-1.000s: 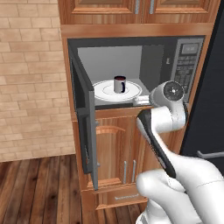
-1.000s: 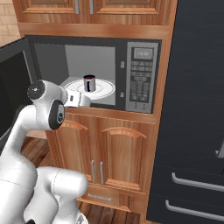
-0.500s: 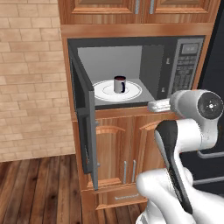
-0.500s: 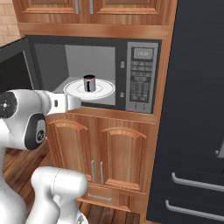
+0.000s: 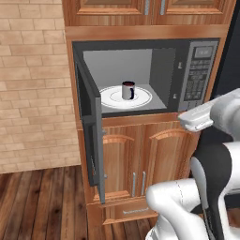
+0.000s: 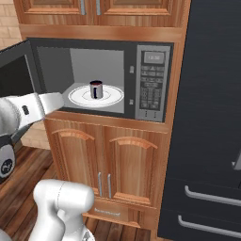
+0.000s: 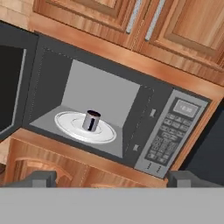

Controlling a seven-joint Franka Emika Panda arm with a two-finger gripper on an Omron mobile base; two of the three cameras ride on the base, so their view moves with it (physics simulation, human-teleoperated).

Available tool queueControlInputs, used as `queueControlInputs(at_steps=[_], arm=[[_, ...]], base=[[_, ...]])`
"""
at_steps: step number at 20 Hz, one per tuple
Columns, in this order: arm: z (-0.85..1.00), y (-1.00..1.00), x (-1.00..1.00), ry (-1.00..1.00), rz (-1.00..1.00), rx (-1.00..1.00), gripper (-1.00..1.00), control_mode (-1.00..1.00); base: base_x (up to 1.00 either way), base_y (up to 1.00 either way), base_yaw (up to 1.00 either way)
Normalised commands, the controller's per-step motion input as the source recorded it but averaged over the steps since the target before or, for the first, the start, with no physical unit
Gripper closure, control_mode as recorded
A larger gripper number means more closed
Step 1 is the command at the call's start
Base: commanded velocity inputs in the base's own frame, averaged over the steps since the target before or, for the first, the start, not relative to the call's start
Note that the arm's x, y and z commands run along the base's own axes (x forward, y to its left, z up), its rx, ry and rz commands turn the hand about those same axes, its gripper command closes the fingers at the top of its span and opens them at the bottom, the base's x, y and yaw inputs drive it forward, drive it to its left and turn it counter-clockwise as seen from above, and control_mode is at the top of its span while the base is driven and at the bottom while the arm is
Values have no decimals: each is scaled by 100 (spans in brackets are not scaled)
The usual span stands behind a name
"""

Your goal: Place the microwavable item in the microwave. Then, close the microwave door and press the start button.

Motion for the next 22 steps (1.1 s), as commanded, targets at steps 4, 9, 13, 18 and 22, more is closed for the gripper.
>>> queueControlInputs(at_steps=[4, 9, 13, 18, 22], arm=[[0, 45, -100, -11, 13, -22, -100, -100], [-44, 73, -100, -11, 9, -27, -100, -100], [-68, 93, -81, -2, 7, -29, -100, -100], [-77, 100, -18, 0, 8, -28, -100, -100], [-69, 100, 37, 4, 4, -24, -100, -100]], base=[[0, 0, 0], [0, 0, 0], [0, 0, 0], [0, 0, 0], [0, 0, 0]])
